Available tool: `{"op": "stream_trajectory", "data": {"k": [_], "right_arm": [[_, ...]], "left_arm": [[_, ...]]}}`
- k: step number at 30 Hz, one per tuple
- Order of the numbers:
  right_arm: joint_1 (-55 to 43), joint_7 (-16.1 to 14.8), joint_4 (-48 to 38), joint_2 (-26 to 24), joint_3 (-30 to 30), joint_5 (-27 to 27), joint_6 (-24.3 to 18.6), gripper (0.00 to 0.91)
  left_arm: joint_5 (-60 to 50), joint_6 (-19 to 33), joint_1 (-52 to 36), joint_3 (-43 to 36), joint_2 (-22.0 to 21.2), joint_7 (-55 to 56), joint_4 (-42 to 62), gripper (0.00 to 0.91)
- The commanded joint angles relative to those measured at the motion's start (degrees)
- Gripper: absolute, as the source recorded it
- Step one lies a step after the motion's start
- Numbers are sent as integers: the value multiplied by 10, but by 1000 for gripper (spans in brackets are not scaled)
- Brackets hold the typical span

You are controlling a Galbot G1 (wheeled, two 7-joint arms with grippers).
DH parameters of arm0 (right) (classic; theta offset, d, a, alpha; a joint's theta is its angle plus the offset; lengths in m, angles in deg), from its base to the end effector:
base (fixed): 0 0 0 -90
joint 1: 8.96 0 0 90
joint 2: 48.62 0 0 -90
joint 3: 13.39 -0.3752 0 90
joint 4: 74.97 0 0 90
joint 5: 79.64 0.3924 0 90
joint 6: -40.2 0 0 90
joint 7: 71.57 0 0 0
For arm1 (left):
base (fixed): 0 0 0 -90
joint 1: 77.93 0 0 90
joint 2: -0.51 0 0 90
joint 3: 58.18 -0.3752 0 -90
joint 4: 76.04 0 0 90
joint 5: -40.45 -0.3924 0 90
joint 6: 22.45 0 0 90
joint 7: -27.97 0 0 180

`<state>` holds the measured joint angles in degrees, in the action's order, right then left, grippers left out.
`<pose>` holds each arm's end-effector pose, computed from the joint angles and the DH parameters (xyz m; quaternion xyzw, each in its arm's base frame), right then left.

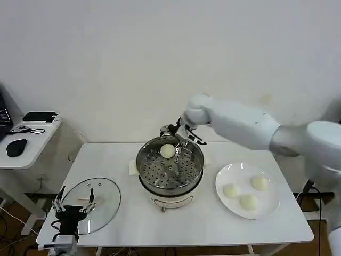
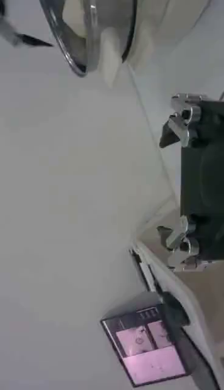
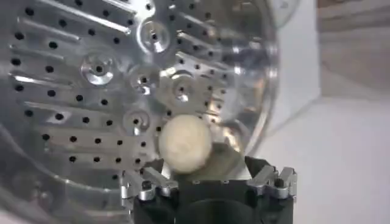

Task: Take steamed baozi put them in steamer then cover it.

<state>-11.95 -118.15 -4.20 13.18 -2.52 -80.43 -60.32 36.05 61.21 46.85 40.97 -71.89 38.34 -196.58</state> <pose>0.6193 0.0823 -0.0376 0.5509 -0.3932 0.7359 0.0155 0.1877 0.1044 -0.3146 0.0828 -0.9713 -0.2154 0.0584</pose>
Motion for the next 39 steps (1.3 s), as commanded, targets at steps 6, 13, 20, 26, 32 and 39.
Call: {"op": "stream_trajectory", "data": {"k": [6,13,20,26,32,39], "right_arm": [[-84,-26,167,-204,37,122,167,907],[-33,-41,223,-333,51,95,213,907],[40,-42,250,-378,44,75,249,907],[173,-38,232,-375,-50,51,260,907],[254,-41,202,-348,-103,46,269,907],[294,-51,135,-295,-130,37,261,907]], "left_arm": [[58,-16,-10,9,39,-6,-11,907],[60,-11,-18,7,52,-11,-10,907],[57,-11,-28,3,56,-19,-4,907],[54,-11,-29,-1,54,-20,-4,907],[46,-11,-25,1,49,-20,-9,907],[44,-11,-21,8,45,-20,-12,907]]}}
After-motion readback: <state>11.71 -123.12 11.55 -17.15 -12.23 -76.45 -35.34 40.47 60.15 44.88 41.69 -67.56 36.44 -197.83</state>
